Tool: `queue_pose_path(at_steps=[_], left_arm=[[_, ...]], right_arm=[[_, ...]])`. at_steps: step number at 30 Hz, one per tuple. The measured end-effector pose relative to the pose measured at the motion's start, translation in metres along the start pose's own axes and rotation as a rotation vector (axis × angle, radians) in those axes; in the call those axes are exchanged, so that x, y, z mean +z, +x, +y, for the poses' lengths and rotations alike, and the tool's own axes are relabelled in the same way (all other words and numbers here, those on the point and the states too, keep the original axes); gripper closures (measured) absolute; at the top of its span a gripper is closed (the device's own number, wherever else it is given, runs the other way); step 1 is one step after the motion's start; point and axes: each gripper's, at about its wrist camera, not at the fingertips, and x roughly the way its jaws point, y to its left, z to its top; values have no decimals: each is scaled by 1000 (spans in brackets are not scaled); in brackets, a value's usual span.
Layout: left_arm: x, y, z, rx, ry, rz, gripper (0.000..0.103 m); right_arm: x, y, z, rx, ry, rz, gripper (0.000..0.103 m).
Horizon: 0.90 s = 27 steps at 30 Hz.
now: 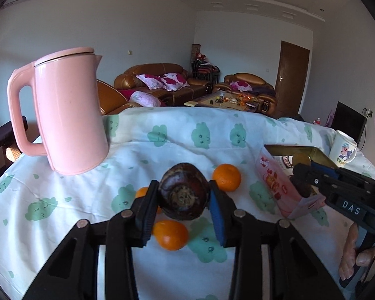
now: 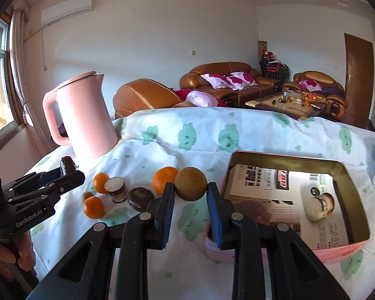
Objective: Organize fruits
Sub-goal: 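Carry the dark fruit into the tin tray and release it while the right gripper releases its fruit there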
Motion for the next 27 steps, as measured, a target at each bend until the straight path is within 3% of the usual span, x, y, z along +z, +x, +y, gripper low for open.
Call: queue_pose_path(at_steps=[16,24,27], left_arm=[[24,54,-132,-137,101,74,63],[28,87,-181,-132,144,113,63],[28,101,-196,-128,144,139,63]], right_arm=[[11,-7,-97,-173,67,-6,75],[14,0,-147,-242,114,19,75],[13,8,-155,-231,121,47,75]])
